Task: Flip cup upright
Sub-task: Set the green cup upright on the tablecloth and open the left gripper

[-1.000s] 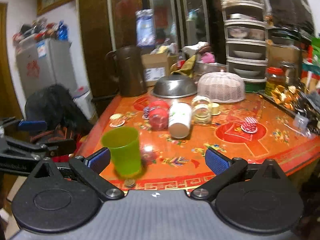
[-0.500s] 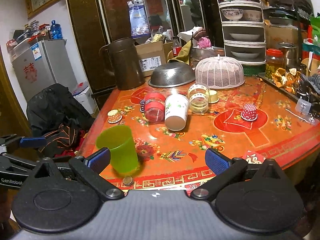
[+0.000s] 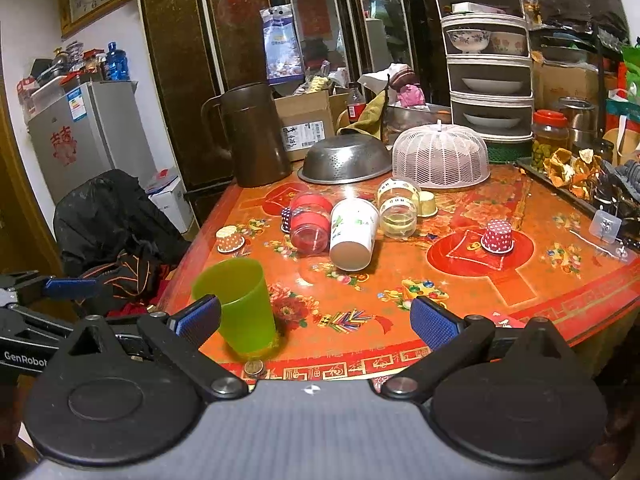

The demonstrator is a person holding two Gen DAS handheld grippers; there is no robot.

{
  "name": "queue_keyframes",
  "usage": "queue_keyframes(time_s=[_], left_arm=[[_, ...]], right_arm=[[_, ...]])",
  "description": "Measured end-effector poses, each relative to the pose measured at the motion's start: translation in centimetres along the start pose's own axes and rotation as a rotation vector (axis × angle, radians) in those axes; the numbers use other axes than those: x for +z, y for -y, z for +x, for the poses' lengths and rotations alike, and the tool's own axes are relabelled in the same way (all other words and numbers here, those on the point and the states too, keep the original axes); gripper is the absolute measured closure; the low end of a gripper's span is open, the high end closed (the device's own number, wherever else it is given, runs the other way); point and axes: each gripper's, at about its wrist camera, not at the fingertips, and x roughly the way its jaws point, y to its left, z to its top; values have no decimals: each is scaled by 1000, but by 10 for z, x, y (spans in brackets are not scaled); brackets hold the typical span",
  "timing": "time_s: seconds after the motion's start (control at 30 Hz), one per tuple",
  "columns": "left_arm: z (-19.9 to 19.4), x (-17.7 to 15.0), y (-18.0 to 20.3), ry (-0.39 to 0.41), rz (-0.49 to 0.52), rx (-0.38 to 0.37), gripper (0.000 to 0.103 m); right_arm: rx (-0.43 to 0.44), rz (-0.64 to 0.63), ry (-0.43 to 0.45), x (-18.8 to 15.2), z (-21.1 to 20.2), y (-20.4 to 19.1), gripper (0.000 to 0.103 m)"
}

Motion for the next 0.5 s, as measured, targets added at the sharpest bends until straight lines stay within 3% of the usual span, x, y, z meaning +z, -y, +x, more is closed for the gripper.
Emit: queue_keyframes(time_s=[0.5], left_arm=[[1, 0, -3, -8, -17, 1, 1]], right_arm=[[4, 1, 6, 0, 0, 1, 1]])
